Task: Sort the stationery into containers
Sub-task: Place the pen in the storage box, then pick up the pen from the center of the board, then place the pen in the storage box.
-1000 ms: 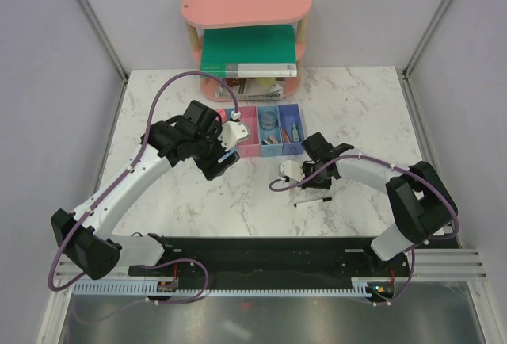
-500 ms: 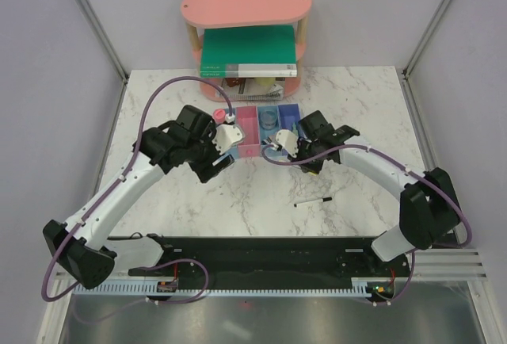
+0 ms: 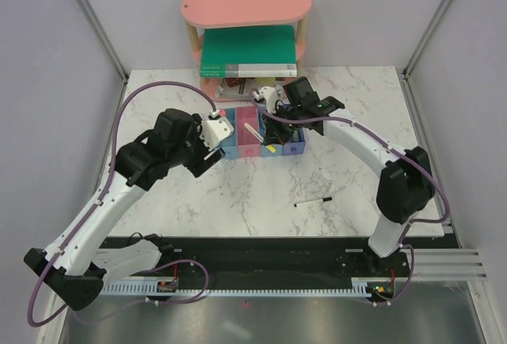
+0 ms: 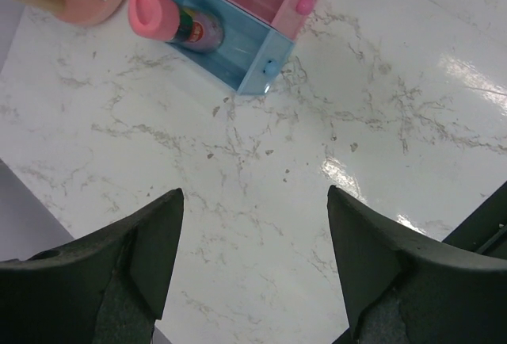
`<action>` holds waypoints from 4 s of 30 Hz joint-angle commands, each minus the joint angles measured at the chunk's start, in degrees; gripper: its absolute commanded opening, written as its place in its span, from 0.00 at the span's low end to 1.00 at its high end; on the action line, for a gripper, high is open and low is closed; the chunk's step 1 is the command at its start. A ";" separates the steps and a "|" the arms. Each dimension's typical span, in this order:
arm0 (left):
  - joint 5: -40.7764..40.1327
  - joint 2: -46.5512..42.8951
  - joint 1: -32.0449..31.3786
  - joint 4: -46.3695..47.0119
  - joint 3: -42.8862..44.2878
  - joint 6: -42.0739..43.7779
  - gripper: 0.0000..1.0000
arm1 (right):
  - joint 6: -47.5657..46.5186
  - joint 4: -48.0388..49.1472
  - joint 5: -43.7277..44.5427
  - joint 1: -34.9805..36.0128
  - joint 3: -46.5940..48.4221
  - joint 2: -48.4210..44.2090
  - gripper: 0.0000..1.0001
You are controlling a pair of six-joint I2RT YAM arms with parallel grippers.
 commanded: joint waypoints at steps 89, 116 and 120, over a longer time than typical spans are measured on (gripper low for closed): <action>-4.82 -6.94 0.03 -1.17 -2.62 10.18 1.00 | -31.67 1.05 20.34 8.09 -32.39 -8.28 0.08; -3.95 -11.95 -0.06 -2.93 -2.80 7.28 1.00 | 14.13 33.73 1.70 1.15 3.66 11.83 0.00; -3.68 -11.25 0.03 -2.75 -2.80 7.01 1.00 | 15.02 36.72 1.97 -1.57 5.42 18.06 0.00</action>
